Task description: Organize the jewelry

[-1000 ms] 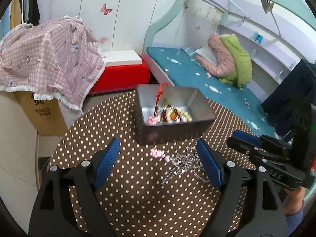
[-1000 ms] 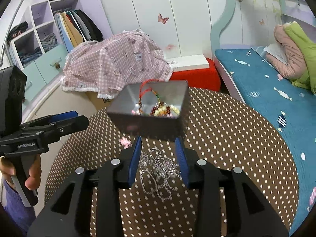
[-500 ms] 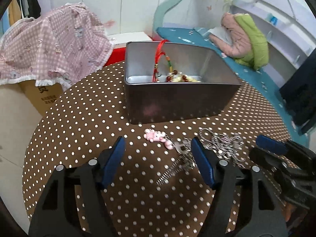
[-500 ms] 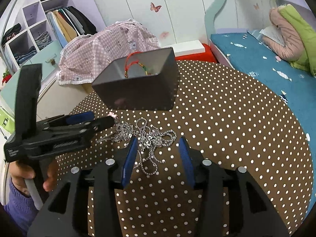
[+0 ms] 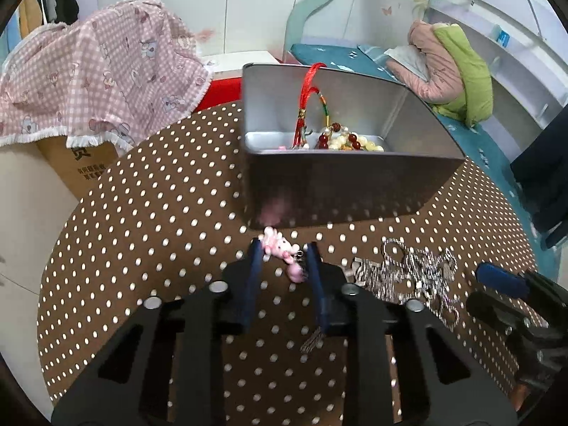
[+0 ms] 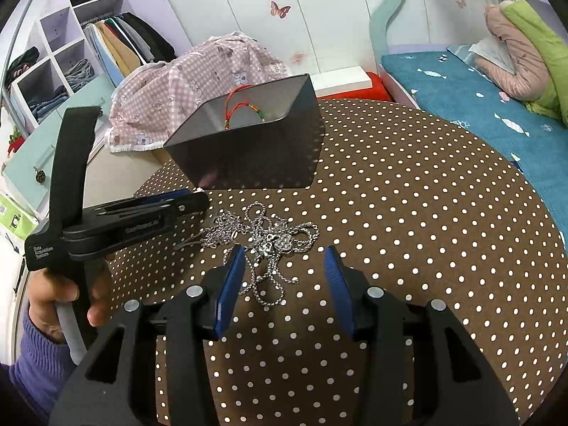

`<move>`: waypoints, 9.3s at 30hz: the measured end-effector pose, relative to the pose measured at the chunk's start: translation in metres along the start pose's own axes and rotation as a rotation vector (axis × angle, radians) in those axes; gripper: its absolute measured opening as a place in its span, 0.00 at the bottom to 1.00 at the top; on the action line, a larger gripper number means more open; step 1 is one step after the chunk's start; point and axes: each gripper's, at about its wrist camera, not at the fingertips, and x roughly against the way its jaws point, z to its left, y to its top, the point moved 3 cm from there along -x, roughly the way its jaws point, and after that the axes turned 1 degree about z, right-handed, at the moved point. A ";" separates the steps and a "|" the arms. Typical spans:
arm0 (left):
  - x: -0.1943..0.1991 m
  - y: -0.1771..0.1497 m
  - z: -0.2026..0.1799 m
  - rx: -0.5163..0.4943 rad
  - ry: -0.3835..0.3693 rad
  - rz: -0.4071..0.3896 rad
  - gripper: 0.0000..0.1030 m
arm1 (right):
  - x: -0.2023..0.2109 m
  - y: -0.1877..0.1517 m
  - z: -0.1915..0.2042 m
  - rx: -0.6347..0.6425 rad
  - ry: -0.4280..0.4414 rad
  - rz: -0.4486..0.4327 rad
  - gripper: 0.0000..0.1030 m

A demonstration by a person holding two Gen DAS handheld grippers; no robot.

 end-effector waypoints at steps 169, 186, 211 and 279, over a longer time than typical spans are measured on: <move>0.055 -0.019 0.011 -0.019 -0.090 -0.066 0.74 | -0.043 0.011 0.015 0.191 -0.192 0.078 0.31; 0.054 -0.017 0.005 -0.018 -0.119 -0.051 0.74 | 0.031 0.013 0.032 0.236 -0.149 -0.062 0.16; 0.040 -0.031 -0.068 -0.043 -0.236 0.031 0.74 | 0.140 0.047 0.041 0.248 -0.187 -0.257 0.16; 0.059 -0.022 -0.085 -0.241 -0.191 -0.055 0.04 | 0.075 0.023 -0.021 0.083 -0.125 -0.130 0.16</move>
